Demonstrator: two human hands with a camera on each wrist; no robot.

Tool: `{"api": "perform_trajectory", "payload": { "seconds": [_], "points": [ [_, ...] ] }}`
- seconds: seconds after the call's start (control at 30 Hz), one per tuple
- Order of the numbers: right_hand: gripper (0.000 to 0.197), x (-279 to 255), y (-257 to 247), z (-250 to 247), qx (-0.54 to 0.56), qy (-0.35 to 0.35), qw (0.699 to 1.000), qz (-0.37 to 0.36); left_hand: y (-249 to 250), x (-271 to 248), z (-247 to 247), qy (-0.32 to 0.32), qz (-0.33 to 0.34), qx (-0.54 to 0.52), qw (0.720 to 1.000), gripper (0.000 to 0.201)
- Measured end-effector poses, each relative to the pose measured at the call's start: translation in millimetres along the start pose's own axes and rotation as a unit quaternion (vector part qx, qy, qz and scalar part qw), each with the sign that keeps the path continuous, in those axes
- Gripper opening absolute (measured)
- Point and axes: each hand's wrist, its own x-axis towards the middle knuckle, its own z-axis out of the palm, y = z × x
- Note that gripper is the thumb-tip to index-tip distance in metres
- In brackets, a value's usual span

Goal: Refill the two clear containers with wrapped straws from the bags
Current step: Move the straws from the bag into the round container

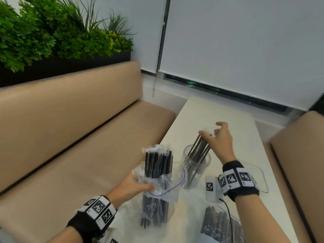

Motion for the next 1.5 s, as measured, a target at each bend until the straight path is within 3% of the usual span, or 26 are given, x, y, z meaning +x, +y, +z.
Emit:
{"api": "perform_trajectory", "payload": {
  "seconds": [0.07, 0.13, 0.23, 0.33, 0.4, 0.47, 0.57, 0.73, 0.93, 1.03, 1.2, 1.27, 1.33, 1.5],
  "points": [
    [0.063, 2.9, -13.0, -17.5, -0.032, 0.023, 0.999, -0.037, 2.7, -1.1, 1.2, -0.001, -0.001, -0.004, 1.000, 0.022],
    [0.043, -3.0, -27.3, -32.7, -0.045, 0.054, 0.994, -0.079, 4.0, -0.8, 2.7, -0.005, 0.001, -0.006, 1.000, 0.024],
    [0.022, -35.4, -41.6, -33.7, 0.086, 0.054, 0.992, -0.075, 8.9, -4.0, 6.4, 0.003, 0.015, 0.000, 1.000, 0.022],
    [0.034, -86.6, -43.5, -3.5, 0.248, -0.046, 0.968, 0.002, 10.0, -6.2, 11.5, 0.024, 0.025, 0.011, 0.999, 0.025],
    [0.052, -116.7, -37.7, 21.4, 0.242, -0.128, 0.961, 0.048, 10.8, -8.5, 16.6, 0.023, 0.022, 0.018, 0.999, 0.020],
    [0.067, -135.8, -26.6, 42.6, 0.180, -0.167, 0.969, 0.035, 11.5, -10.7, 19.9, 0.018, 0.026, 0.020, 0.999, 0.021],
    [0.058, -147.2, -14.0, 53.8, 0.155, -0.147, 0.977, 0.012, 9.8, -15.8, 23.3, 0.027, 0.029, 0.037, 0.999, 0.034],
    [0.023, -141.9, -14.8, 47.4, 0.160, -0.115, 0.980, -0.020, 4.3, -15.7, 16.8, 0.015, 0.032, 0.037, 0.999, 0.029],
    [0.011, -121.5, -25.6, 30.7, 0.155, -0.050, 0.986, -0.030, 9.5, -11.6, 17.1, 0.000, 0.039, 0.059, 0.998, 0.029],
    [0.011, -115.2, -28.4, 24.7, 0.156, -0.050, 0.986, -0.031, 12.2, -12.0, 16.2, -0.017, 0.042, 0.065, 0.997, 0.026],
    [0.013, -115.5, -21.3, 25.1, 0.153, -0.073, 0.986, 0.005, 13.5, -9.6, 9.8, -0.080, 0.027, 0.064, 0.994, 0.040],
    [0.011, -115.0, -22.5, 24.7, 0.185, -0.073, 0.980, 0.029, 13.8, -7.4, 5.2, -0.120, 0.008, 0.055, 0.991, 0.057],
    [0.012, -112.3, -24.7, 24.0, 0.209, -0.069, 0.974, 0.046, 12.7, -3.1, 1.0, -0.120, 0.013, 0.047, 0.992, 0.077],
    [0.013, -93.8, -44.3, 7.0, 0.264, -0.045, 0.962, 0.043, 12.8, 14.5, -5.9, -0.079, 0.039, 0.090, 0.992, 0.075]
  ]
}}
